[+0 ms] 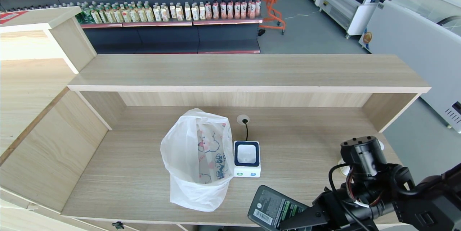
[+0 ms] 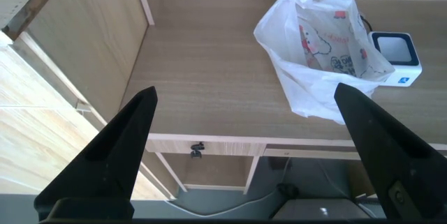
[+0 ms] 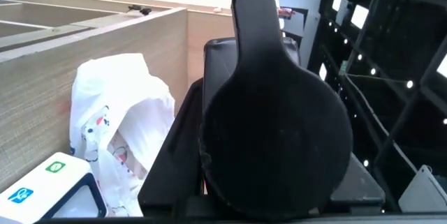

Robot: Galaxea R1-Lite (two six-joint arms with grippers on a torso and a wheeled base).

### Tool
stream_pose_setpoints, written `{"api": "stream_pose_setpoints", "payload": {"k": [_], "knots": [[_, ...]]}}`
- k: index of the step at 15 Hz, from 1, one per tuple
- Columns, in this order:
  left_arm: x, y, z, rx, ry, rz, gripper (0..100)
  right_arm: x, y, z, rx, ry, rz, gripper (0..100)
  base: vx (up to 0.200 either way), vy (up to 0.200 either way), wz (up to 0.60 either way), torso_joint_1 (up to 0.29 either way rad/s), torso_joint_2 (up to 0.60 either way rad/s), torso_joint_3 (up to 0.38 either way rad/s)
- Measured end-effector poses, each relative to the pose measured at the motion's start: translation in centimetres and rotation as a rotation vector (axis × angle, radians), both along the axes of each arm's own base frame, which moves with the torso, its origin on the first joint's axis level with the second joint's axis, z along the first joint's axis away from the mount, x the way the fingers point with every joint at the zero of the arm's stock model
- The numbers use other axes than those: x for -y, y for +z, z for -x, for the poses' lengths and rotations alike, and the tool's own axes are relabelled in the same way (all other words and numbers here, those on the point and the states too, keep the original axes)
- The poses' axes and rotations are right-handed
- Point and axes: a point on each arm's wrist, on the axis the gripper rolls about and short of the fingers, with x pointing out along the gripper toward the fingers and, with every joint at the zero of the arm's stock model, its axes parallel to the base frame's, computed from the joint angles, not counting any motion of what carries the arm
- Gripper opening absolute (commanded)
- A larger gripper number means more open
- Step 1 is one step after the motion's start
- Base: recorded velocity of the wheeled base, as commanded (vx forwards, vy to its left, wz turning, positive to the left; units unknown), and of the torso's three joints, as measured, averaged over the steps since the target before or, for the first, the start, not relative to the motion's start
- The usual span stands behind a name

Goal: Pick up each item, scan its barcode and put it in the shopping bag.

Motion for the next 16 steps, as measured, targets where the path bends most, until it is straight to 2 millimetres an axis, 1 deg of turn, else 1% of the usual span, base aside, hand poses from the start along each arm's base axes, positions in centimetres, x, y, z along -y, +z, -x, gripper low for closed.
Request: {"api": "stream_pose_setpoints", "payload": {"k": [3,7,9,10,11,12,14,15,16], "knots": [[0.0,0.0,0.0,0.000,0.000,0.000,100,0.3,0.2,-0.2,0.016,-0.013,-0.007,0,0.000,0.000,0.00,0.000,0.00,0.000],[0.0,0.0,0.0,0.000,-0.001,0.000,100,0.4,0.3,0.0,0.005,-0.015,-0.008,0,0.000,0.000,0.00,0.000,0.00,0.000],[0.0,0.0,0.0,0.000,0.000,0.000,100,1.1,1.1,0.6,-0.074,-0.056,-0.006,0,0.000,0.000,0.00,0.000,0.00,0.000],[0.0,0.0,0.0,0.000,0.000,0.000,100,1.9,2.2,1.0,-0.117,-0.100,-0.017,0,0.000,0.000,0.00,0.000,0.00,0.000],[0.0,0.0,0.0,0.000,0.000,0.000,100,3.1,3.8,1.5,-0.192,-0.173,-0.036,0,0.000,0.000,0.00,0.000,0.00,0.000],[0.0,0.0,0.0,0.000,0.000,0.000,100,4.7,5.2,2.1,-0.339,-0.280,-0.056,0,0.000,0.000,0.00,0.000,0.00,0.000],[0.0,0.0,0.0,0.000,0.000,0.000,100,6.9,7.0,3.5,-0.600,-0.478,-0.106,0,0.000,0.000,0.00,0.000,0.00,0.000],[0.0,0.0,0.0,0.000,-0.001,0.000,100,7.8,7.8,4.1,-0.680,-0.598,-0.146,0,0.000,0.000,0.00,0.000,0.00,0.000],[0.0,0.0,0.0,0.000,0.000,0.000,100,8.5,8.4,4.5,-0.705,-0.729,-0.189,0,0.000,0.000,0.00,0.000,0.00,0.000]]}}
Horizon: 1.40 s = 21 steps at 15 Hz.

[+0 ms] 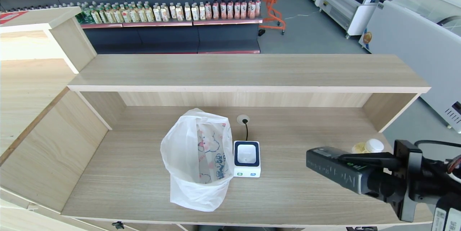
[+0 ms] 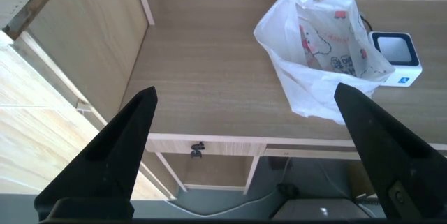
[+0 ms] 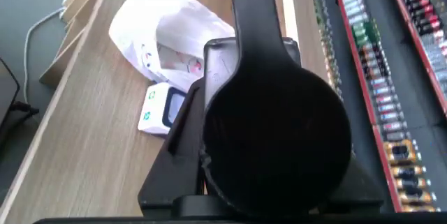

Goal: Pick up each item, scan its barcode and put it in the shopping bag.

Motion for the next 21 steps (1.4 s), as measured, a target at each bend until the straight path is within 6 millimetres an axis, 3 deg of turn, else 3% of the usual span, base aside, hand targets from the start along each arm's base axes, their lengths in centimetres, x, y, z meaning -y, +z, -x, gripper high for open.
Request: {"api": "stream_pose_setpoints", "payload": {"k": [1,3,6,9,12,15,21], "knots": [[0.0,0.0,0.0,0.000,0.000,0.000,100,0.6,0.6,0.6,-0.060,-0.121,-0.037,0,0.000,0.000,0.00,0.000,0.00,0.000],[0.0,0.0,0.0,0.000,0.001,0.000,100,0.6,1.4,1.4,-0.281,-0.189,-0.199,0,0.000,0.000,0.00,0.000,0.00,0.000],[0.0,0.0,0.0,0.000,0.000,0.000,100,0.3,2.9,1.3,-0.658,-0.337,-0.501,0,0.000,0.000,0.00,0.000,0.00,0.000],[0.0,0.0,0.0,0.000,0.000,0.000,100,0.3,3.4,0.0,-1.146,-0.587,-0.982,0,0.000,0.000,0.00,0.000,0.00,0.000],[0.0,0.0,0.0,0.000,0.001,0.000,100,-0.2,1.9,-2.5,-1.487,-0.794,-1.378,0,0.000,0.000,0.00,0.000,0.00,0.000],[0.0,0.0,0.0,0.000,0.000,0.000,100,-1.0,0.0,-4.1,-1.592,-0.887,-1.414,0,0.000,0.000,0.00,0.000,0.00,0.000],[0.0,0.0,0.0,0.000,0.000,0.001,100,-1.6,-2.0,-3.9,-1.650,-0.957,-1.362,0,0.000,0.000,0.00,0.000,0.00,0.000]]}}
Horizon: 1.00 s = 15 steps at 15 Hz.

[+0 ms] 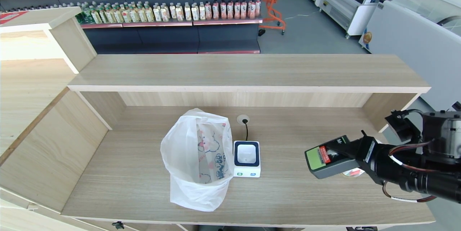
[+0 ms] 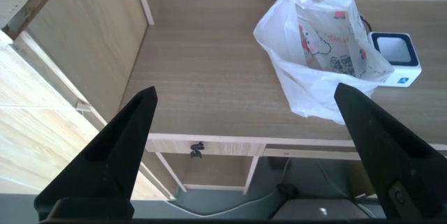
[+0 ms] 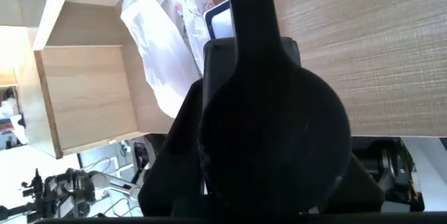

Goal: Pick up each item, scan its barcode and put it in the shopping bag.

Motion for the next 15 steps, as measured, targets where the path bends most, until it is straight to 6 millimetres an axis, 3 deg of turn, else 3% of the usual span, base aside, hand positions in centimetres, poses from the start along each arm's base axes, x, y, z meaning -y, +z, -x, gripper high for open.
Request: {"api": "stream_pose_setpoints", "payload": {"k": [3,10,15], "knots": [[0.0,0.0,0.0,0.000,0.000,-0.003,100,0.0,-0.3,0.1,-0.012,0.000,0.003,0,0.000,0.000,0.00,0.000,0.00,0.000],[0.0,0.0,0.0,0.000,0.000,0.000,100,0.0,-0.2,-0.2,-0.003,-0.003,0.008,0,0.000,0.200,0.00,0.004,0.01,0.002],[0.0,0.0,0.0,0.000,0.001,-0.001,100,-0.4,-1.5,-1.0,0.006,0.031,0.143,0,0.000,0.000,0.00,0.000,0.00,0.000]]}}
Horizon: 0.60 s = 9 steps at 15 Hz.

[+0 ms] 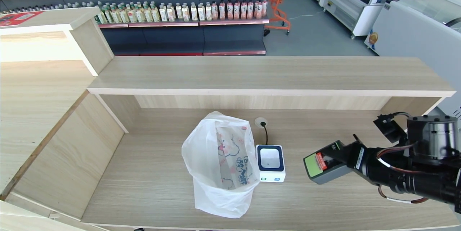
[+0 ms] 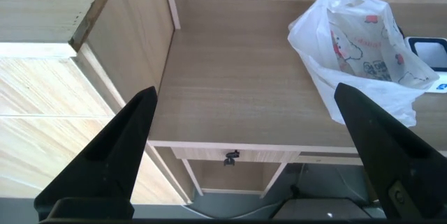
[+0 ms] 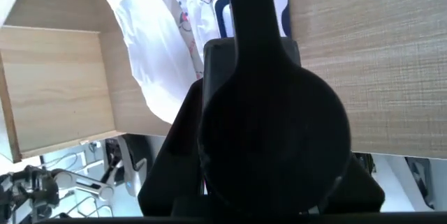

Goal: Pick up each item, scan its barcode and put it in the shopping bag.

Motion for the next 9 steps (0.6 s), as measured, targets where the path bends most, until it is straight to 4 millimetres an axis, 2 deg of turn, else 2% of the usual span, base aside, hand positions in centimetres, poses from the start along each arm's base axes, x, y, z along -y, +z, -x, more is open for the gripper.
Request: {"api": "stream_pose_setpoints", "payload": {"k": [5,9], "knots": [[0.0,0.0,0.0,0.000,0.000,0.000,100,-1.1,-1.6,-3.1,0.017,0.049,0.109,0,0.000,0.000,0.00,0.000,0.00,0.000],[0.0,0.0,0.0,0.000,0.000,0.000,100,-2.5,-2.6,-5.5,0.041,0.079,0.116,0,0.000,0.000,0.00,0.000,0.00,0.000]]}}
